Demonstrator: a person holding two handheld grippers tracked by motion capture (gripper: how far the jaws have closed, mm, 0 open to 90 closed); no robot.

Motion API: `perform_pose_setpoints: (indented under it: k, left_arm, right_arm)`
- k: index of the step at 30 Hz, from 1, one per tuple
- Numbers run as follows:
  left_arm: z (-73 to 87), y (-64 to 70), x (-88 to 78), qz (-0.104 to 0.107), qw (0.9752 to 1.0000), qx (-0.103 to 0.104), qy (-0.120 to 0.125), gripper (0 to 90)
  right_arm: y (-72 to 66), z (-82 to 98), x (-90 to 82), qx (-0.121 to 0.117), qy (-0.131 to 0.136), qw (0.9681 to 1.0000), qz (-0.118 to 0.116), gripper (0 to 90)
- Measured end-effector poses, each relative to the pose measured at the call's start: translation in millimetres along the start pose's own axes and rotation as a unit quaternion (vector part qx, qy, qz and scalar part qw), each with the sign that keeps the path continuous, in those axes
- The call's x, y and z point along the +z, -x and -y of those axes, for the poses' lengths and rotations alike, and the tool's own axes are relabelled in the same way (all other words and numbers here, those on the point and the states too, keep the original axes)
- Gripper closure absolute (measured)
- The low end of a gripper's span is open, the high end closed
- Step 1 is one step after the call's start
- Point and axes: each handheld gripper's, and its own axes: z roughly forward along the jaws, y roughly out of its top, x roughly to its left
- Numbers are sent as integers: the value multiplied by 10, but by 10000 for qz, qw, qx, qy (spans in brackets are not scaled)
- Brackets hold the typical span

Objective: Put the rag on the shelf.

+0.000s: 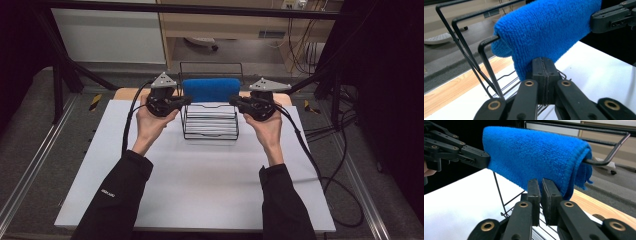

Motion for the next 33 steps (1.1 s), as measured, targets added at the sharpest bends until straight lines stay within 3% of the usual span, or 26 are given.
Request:
perform_pose_setpoints:
  k: [7, 13, 22, 28, 33]
  left_arm:
    - [54, 1, -112, -31, 10000, 32, -11, 809]
    - [156, 3, -259, -49, 10000, 3, -10, 620]
    - [412, -4, -443, -95, 9999, 10, -107, 362]
    - [597, -7, -542, -103, 9998, 6, -165, 235]
    - [782, -4, -615, -180, 9993, -11, -321, 145]
  right_arm:
    - [-36, -3, -109, -3, 213, 9997, -87, 687]
    - [-54, 2, -258, 90, 301, 9995, -87, 446]
    - [-30, 84, -456, 230, 224, 9993, -171, 208]
    - [17, 218, -564, 332, 134, 9992, -203, 107]
    - [23, 403, -636, 362, 54, 9990, -253, 86]
